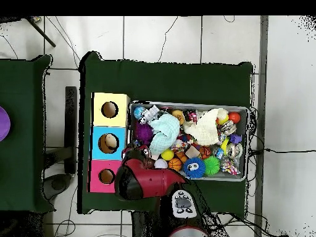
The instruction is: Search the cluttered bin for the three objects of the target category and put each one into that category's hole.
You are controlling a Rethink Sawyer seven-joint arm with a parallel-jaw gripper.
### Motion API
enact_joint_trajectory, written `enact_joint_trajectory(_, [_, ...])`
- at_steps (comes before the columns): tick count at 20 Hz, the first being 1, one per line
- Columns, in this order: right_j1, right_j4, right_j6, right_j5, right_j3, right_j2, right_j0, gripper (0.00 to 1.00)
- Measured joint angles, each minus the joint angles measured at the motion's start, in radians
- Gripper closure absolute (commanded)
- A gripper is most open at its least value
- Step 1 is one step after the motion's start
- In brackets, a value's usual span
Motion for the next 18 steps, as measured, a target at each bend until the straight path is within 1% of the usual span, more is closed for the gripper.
enact_joint_trajectory(18, [0.013, 0.0, 0.0, 0.0, 0.0, 0.0, -0.019, 0.0])
